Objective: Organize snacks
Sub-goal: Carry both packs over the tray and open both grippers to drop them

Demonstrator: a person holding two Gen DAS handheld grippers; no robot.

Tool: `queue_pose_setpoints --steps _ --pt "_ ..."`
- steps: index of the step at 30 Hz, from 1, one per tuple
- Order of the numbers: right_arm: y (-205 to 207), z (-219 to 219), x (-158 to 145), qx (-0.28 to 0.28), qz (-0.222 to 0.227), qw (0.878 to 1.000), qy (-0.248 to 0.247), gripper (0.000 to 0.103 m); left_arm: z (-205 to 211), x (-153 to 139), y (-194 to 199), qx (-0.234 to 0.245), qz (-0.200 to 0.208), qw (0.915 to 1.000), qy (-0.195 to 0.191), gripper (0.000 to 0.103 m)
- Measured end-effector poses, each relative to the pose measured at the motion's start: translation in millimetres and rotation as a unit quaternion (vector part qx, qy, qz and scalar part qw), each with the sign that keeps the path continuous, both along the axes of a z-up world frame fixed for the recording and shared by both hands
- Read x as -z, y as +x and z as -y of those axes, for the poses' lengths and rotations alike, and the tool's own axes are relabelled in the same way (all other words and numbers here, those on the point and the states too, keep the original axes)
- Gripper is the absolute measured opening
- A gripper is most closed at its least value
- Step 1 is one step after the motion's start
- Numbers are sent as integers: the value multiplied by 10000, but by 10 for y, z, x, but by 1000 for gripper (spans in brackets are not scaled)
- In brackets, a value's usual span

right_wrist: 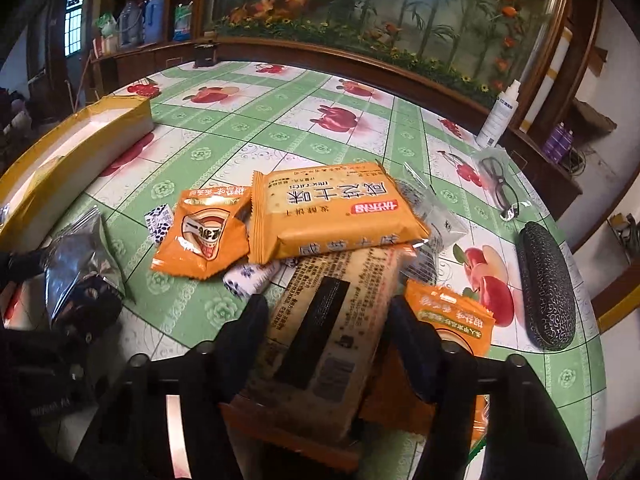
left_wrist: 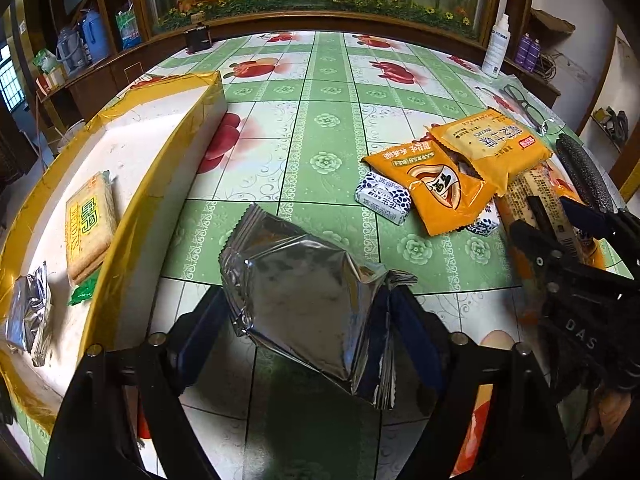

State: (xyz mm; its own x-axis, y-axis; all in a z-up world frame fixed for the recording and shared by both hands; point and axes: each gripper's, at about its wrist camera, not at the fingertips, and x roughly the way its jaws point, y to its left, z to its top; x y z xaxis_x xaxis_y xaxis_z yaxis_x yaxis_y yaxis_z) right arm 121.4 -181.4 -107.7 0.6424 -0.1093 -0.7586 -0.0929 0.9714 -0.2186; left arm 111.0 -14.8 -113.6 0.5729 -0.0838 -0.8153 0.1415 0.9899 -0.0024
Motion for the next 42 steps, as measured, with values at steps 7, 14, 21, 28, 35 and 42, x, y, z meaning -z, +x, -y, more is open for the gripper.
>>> queue_pose_setpoints --steps 7,14,21,28,35,42 --pt "-204 327 -268 -29 263 9955 908 12 -129 -33 -67 68 58 9995 -310 65" --pt "-242 352 -199 149 167 9951 964 45 -136 -47 -172 35 27 9992 -389 65" --pt "-179 31 -115 279 100 9975 640 76 -172 -131 -261 31 108 9988 -467 65" --pt "-103 -178 109 194 -91 9998 -57 63 -193 -234 -332 78 210 9981 -582 65" --pt "-305 104 -149 102 178 9963 836 55 -269 -469 -441 59 517 9965 -652 65" --pt "-373 -37 -507 -472 409 9832 1715 55 -514 -693 -550 -154 933 9942 -503 65"
